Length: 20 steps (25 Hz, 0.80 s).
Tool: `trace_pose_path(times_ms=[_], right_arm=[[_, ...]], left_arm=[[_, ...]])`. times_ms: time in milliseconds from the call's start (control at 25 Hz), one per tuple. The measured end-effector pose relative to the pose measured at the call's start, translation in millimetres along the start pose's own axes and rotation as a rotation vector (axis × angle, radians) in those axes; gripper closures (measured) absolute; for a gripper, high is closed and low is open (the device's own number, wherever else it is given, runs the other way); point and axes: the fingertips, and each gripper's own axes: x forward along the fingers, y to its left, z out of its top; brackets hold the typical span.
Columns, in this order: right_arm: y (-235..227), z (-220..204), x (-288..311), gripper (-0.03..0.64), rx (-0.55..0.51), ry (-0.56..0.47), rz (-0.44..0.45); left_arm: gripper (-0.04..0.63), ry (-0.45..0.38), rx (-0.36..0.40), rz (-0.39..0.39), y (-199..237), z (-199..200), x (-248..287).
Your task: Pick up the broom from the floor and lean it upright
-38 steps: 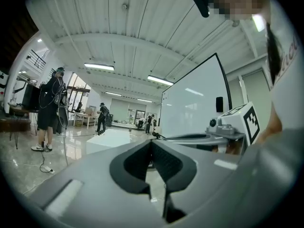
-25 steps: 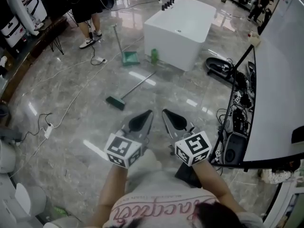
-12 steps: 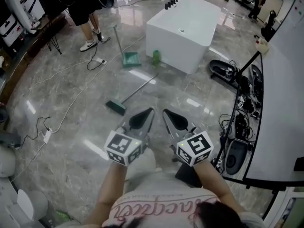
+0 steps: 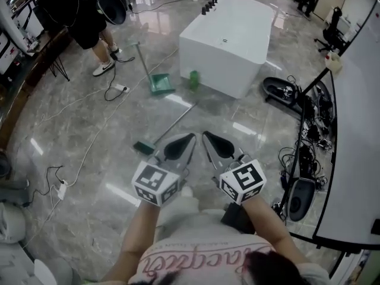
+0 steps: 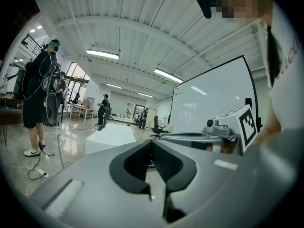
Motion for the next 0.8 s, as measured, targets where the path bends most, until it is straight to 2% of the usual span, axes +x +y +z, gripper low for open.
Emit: trace_pose_path(times_ms=[160,520,800], right_arm=[[-11.9,4.8,22.5,0.615,-0.051,0.008,-0.014],[-52.8,-7.0,48.3,0.615,-0.009,0.059,-0.048],[-105.5,-14.5,90.1,0.615,0.064,0.058,-0.037]], left_arm=[[0.595,0.002,0.004,-0.016,19.4,3.2,14.3],[0.595,0.024,-0.027,-0.009,56.8,3.4,48.5],[0.595,0.077,-0.05,0.031,92.9,-8.8,92.4]])
